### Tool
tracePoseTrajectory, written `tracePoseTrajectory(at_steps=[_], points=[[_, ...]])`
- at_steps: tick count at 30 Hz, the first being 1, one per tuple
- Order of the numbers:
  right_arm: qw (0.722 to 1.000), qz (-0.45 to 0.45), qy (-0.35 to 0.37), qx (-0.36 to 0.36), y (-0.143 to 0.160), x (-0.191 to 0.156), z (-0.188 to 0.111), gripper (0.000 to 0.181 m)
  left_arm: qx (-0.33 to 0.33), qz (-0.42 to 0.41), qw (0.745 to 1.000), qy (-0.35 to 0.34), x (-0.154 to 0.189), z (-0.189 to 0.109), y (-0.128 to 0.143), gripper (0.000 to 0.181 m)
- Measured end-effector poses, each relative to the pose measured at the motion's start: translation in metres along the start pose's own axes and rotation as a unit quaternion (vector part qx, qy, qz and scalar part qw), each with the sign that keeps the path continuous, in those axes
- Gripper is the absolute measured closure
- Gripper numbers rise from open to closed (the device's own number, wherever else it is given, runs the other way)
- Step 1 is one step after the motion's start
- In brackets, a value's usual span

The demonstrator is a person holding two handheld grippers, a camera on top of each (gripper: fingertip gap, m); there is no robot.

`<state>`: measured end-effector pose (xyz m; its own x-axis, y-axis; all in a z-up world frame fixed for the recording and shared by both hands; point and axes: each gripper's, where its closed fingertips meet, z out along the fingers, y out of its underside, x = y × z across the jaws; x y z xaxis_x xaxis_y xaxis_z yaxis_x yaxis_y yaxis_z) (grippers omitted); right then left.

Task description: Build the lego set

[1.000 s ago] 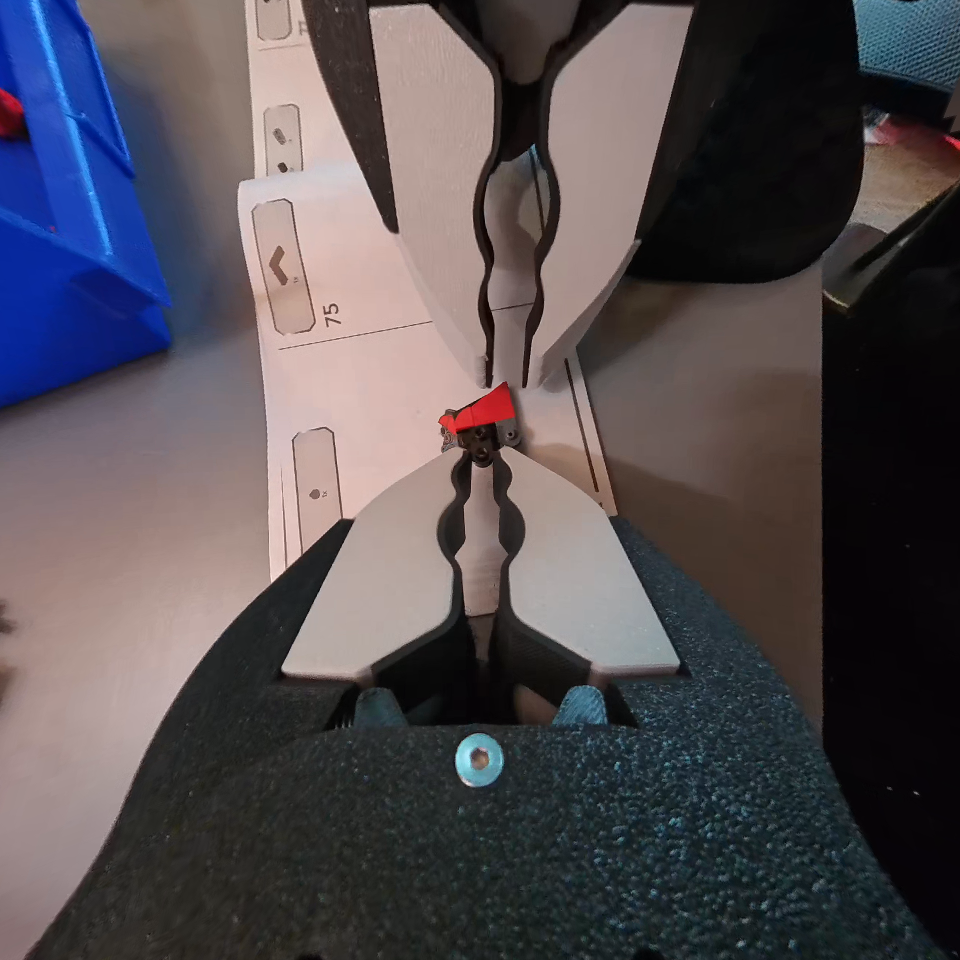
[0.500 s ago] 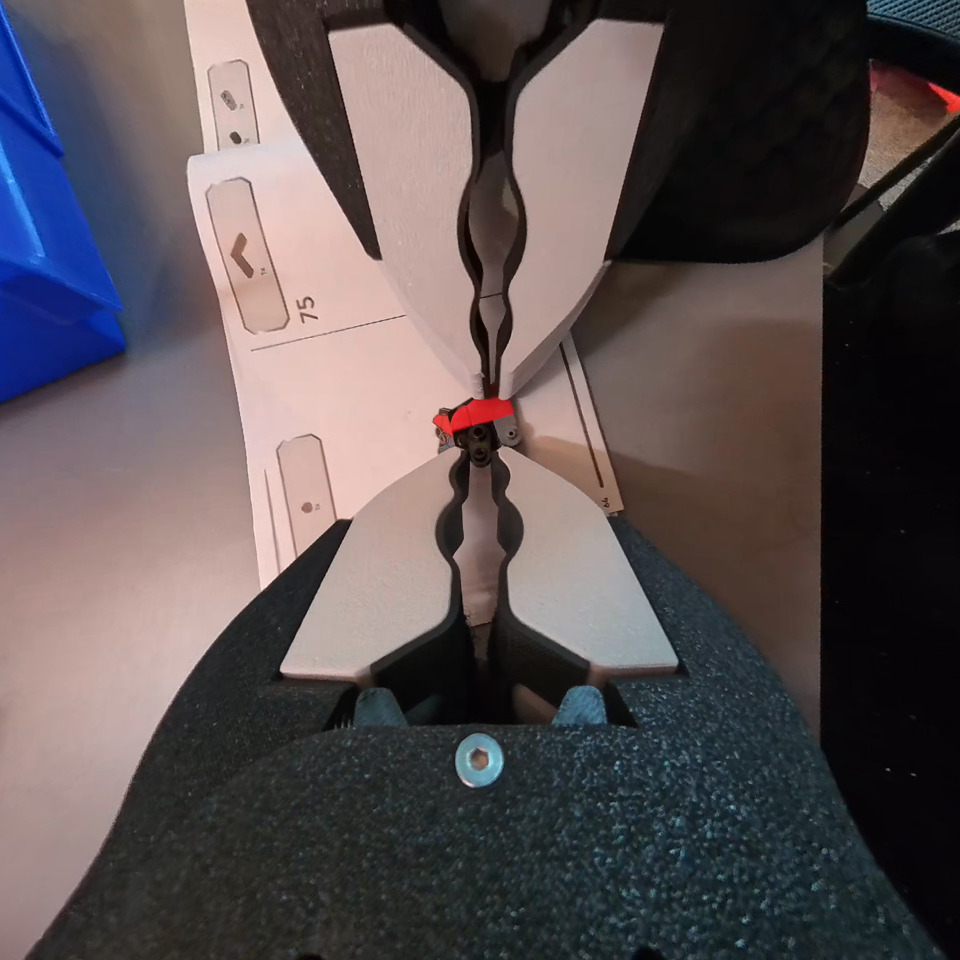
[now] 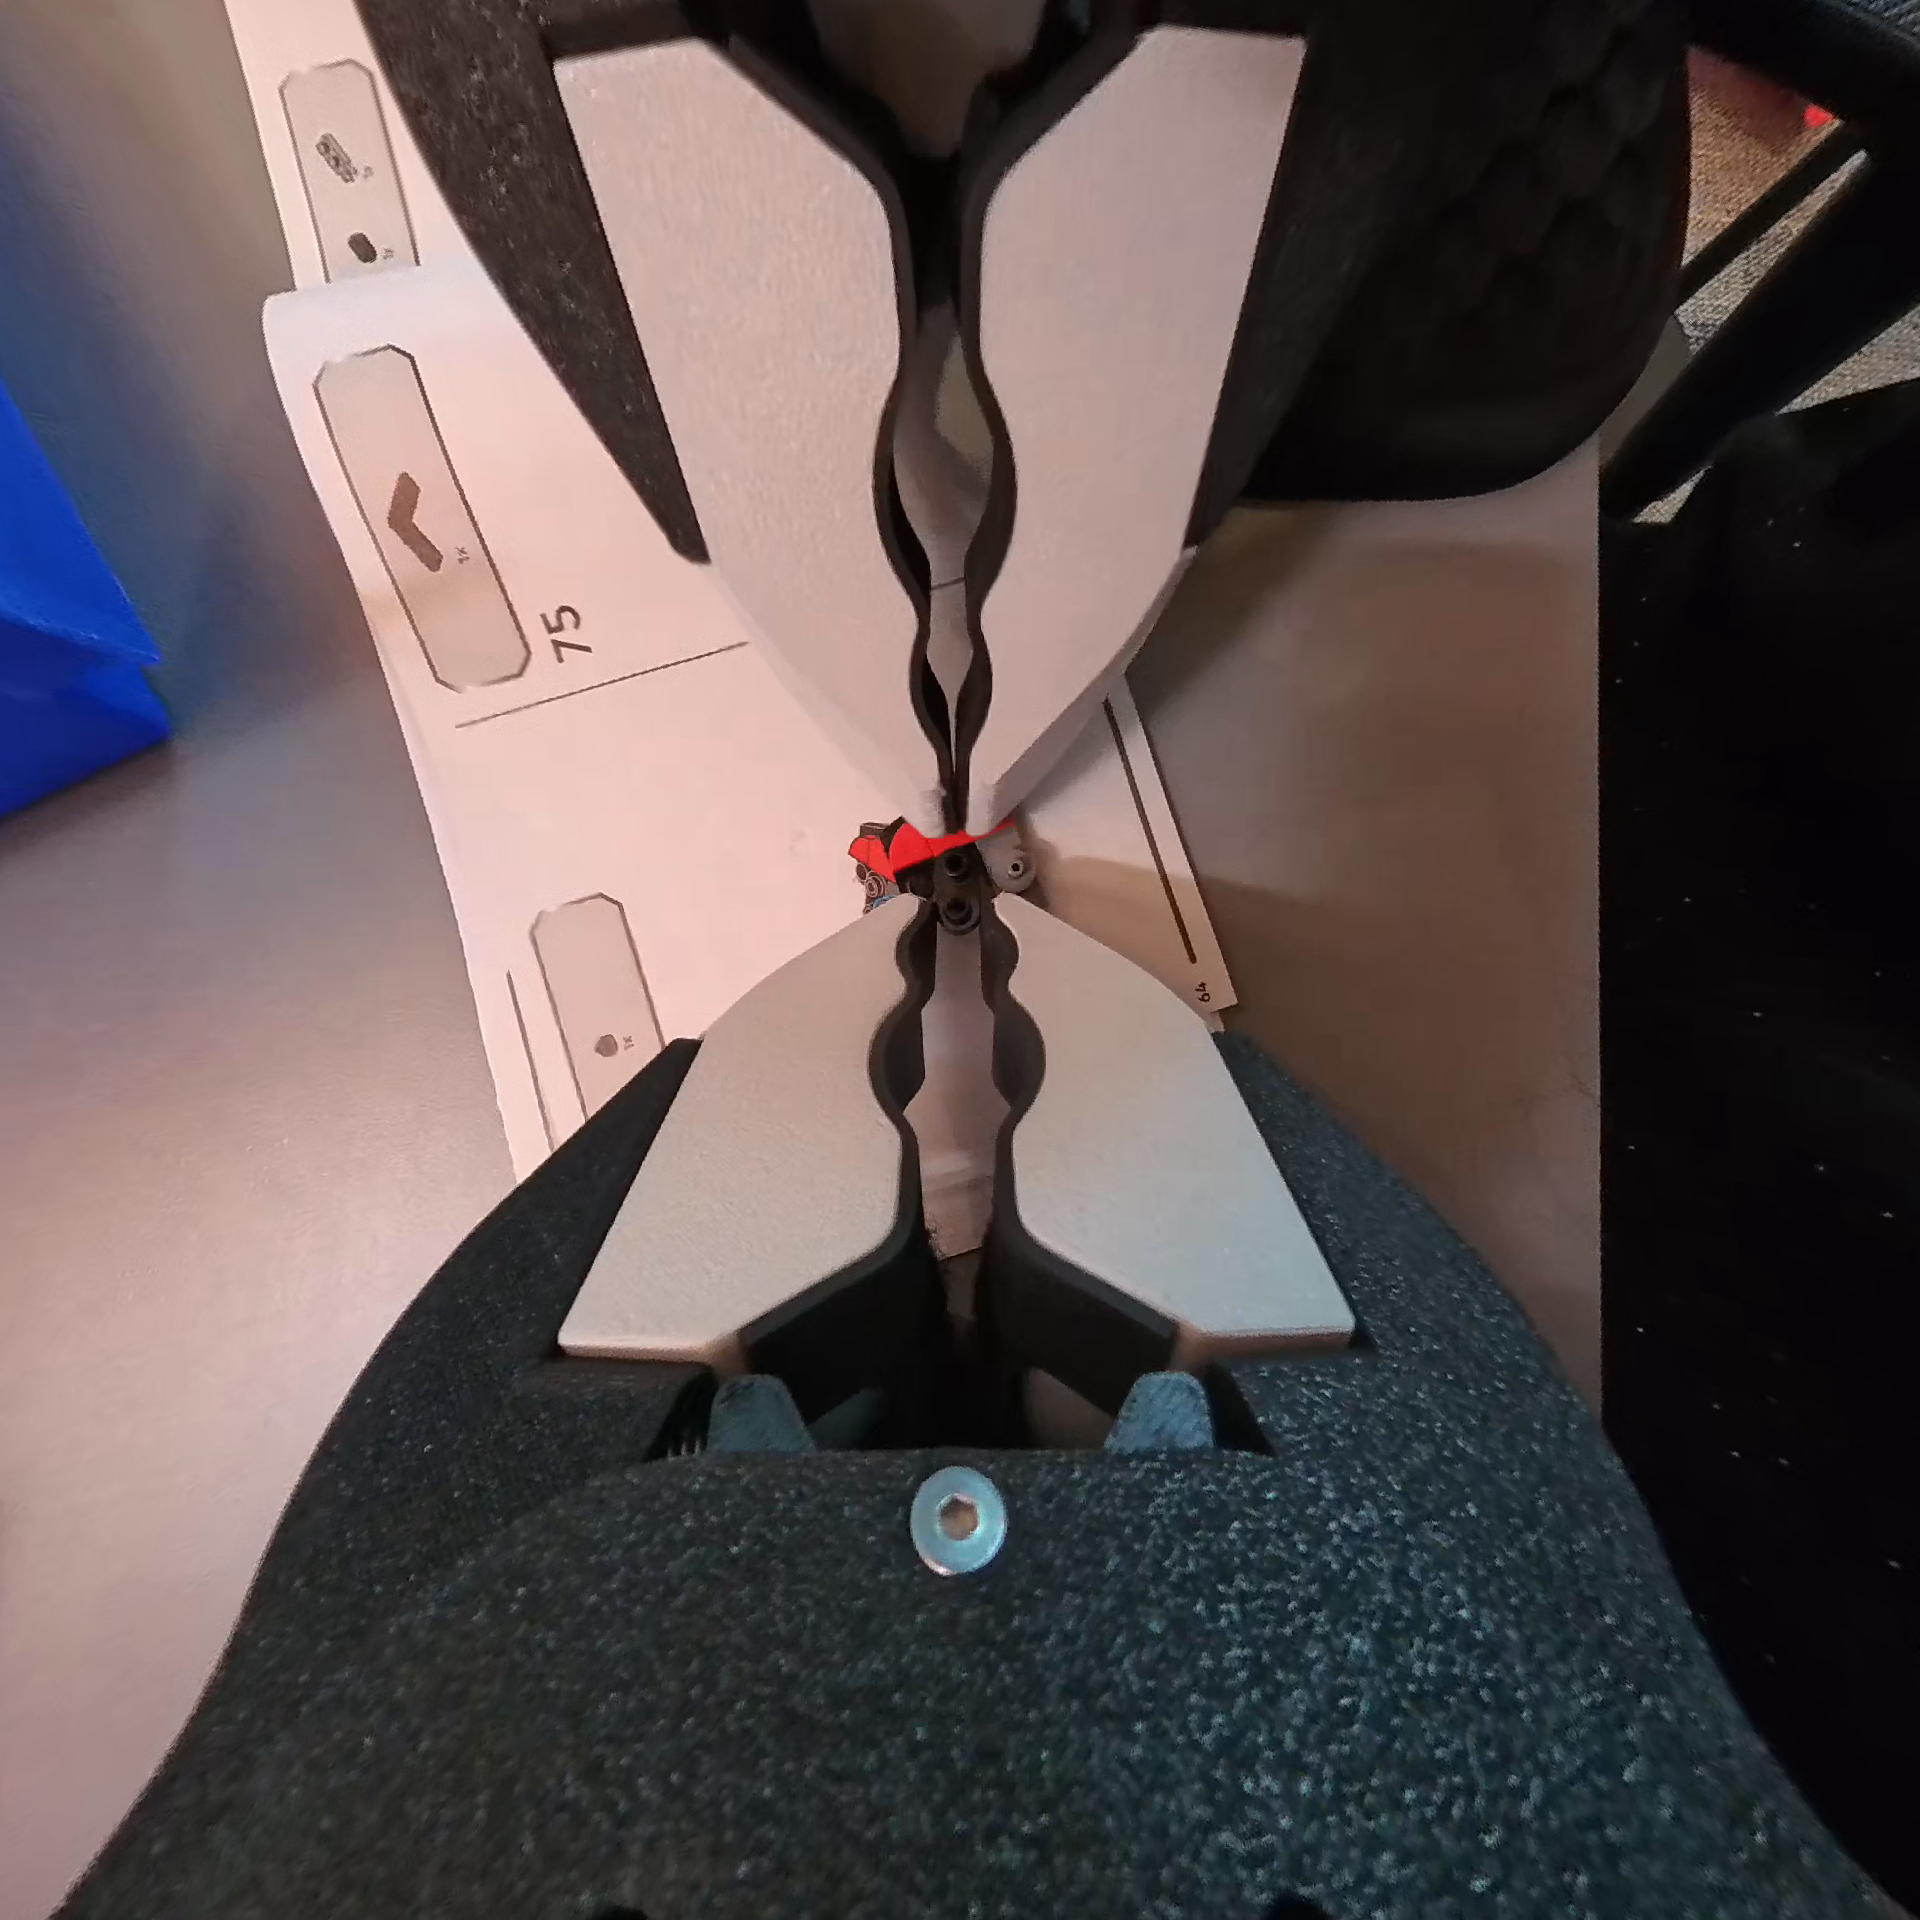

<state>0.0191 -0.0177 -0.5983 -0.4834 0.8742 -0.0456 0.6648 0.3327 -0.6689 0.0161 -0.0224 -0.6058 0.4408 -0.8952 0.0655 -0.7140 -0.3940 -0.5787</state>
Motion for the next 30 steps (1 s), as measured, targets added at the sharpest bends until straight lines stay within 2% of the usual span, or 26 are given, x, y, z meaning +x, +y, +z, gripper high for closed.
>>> tracePoseTrajectory(at_steps=[13,17,24,30], points=[[1.0,-0.025,-0.001,-0.011,0.001,-0.003,0.006,0.181,-0.014,0.012,1.0,0.001,0.002,0.002,0.001,0.174],[1.0,-0.024,-0.001,-0.012,0.002,-0.003,0.006,0.181,-0.012,0.015,0.999,0.03,0.01,-0.001,0.002,0.17],[1.0,-0.024,0.006,-0.016,0.004,-0.001,0.004,0.18,-0.016,0.026,0.999,0.026,0.01,0.0,0.002,0.174],[1.0,-0.024,-0.003,-0.017,0.006,-0.004,-0.004,0.168,0.001,0.031,0.999,0.013,0.006,-0.004,-0.003,0.18]])
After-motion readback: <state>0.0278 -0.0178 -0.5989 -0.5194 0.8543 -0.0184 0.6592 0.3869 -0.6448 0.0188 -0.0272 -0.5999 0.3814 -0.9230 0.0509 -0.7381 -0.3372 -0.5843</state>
